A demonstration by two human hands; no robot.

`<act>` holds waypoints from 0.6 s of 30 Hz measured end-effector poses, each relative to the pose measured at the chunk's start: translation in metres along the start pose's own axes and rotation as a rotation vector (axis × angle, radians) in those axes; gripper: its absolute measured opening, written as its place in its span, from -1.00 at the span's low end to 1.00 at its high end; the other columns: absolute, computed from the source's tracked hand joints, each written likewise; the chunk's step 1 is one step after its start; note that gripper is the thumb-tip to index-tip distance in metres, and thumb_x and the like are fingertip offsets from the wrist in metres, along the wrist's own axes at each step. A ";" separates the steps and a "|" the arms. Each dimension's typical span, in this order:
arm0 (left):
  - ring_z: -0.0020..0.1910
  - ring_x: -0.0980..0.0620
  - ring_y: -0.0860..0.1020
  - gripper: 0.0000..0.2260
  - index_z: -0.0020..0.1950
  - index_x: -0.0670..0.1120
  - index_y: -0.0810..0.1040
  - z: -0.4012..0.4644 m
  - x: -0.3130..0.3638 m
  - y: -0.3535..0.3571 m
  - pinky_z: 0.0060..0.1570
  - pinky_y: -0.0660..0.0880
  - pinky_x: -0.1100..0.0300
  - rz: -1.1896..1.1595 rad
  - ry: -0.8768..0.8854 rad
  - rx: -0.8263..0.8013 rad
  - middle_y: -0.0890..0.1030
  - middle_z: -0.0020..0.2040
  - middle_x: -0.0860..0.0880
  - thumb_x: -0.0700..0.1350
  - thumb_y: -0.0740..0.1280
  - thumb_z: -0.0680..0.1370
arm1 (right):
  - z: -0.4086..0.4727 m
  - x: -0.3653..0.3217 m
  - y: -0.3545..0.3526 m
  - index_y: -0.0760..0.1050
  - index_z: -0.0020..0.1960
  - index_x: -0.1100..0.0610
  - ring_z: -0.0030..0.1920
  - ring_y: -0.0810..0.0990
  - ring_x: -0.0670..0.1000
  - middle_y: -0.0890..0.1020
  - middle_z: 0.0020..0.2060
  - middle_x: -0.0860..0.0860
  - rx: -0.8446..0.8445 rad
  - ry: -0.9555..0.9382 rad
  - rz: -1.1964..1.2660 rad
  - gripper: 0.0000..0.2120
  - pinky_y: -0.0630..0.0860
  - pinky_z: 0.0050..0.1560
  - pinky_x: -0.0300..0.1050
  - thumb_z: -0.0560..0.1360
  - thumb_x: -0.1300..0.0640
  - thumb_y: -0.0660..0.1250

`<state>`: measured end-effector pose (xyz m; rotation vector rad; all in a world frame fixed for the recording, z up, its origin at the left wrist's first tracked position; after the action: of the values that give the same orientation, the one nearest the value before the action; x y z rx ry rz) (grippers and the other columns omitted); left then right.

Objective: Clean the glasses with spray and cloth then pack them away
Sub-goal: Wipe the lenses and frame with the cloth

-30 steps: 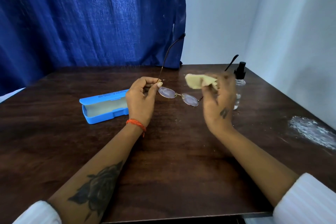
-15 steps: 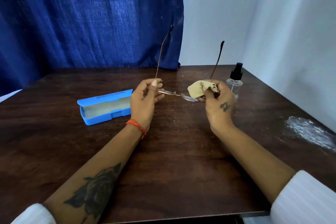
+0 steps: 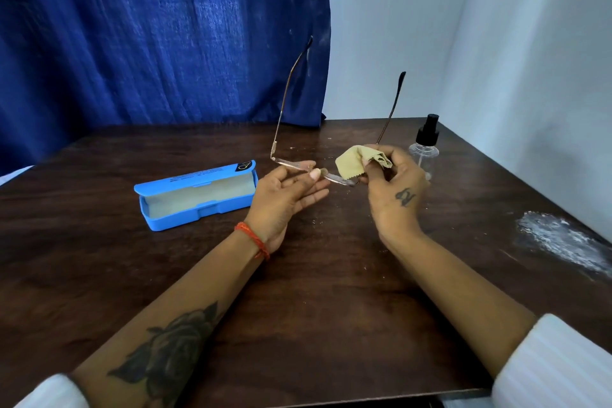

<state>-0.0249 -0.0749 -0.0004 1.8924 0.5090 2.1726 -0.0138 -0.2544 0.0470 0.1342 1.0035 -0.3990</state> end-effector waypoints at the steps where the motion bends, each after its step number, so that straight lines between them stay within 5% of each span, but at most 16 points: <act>1: -0.09 0.00 0.67 -0.85 0.03 -0.20 0.53 0.001 0.000 -0.002 -0.13 0.61 0.19 -0.004 0.012 0.017 0.71 -0.17 -0.08 -0.29 0.32 0.47 | -0.001 -0.004 0.001 0.59 -0.02 0.09 -0.10 0.63 0.05 0.63 -0.14 -0.05 -0.017 -0.025 0.002 -0.79 0.59 -0.06 0.09 0.43 0.33 0.35; 5: -0.13 0.01 0.67 -0.94 -0.08 -0.23 0.55 0.001 0.003 -0.006 -0.15 0.61 0.22 0.008 0.051 0.051 0.70 -0.18 -0.10 -0.31 0.31 0.48 | -0.007 -0.024 0.003 0.60 -0.01 0.14 -0.06 0.60 0.00 0.62 -0.11 -0.05 -0.066 -0.195 -0.035 -0.75 0.57 -0.05 -0.09 0.39 0.38 0.37; 11: -0.16 0.07 0.67 -0.91 -0.17 -0.16 0.56 -0.001 0.016 -0.003 -0.20 0.59 0.26 0.062 0.174 0.049 0.70 -0.25 -0.03 -0.31 0.31 0.48 | -0.015 -0.049 -0.001 0.60 -0.12 0.26 -0.17 0.49 0.06 0.49 -0.15 0.15 -0.017 -0.479 -0.202 -0.83 0.51 -0.28 -0.11 0.29 0.36 0.39; 18: -0.15 0.02 0.61 -0.88 -0.05 -0.35 0.49 -0.007 0.025 -0.005 -0.16 0.59 0.24 0.239 0.287 0.137 0.59 -0.12 -0.20 -0.29 0.32 0.49 | -0.042 -0.052 0.036 0.54 -0.09 0.22 -0.16 0.55 0.08 0.63 -0.19 0.10 -0.343 -0.643 -0.392 -0.70 0.42 -0.18 -0.22 0.21 0.43 0.31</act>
<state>-0.0357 -0.0616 0.0193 1.7960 0.5159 2.6502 -0.0583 -0.1953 0.0657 -0.4839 0.4413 -0.5718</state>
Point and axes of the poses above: each hand's wrist, its own z-axis towards the middle knuckle, its own y-axis out of the palm, x = y × z, the point moved 9 cm from there along z, towards the middle knuckle
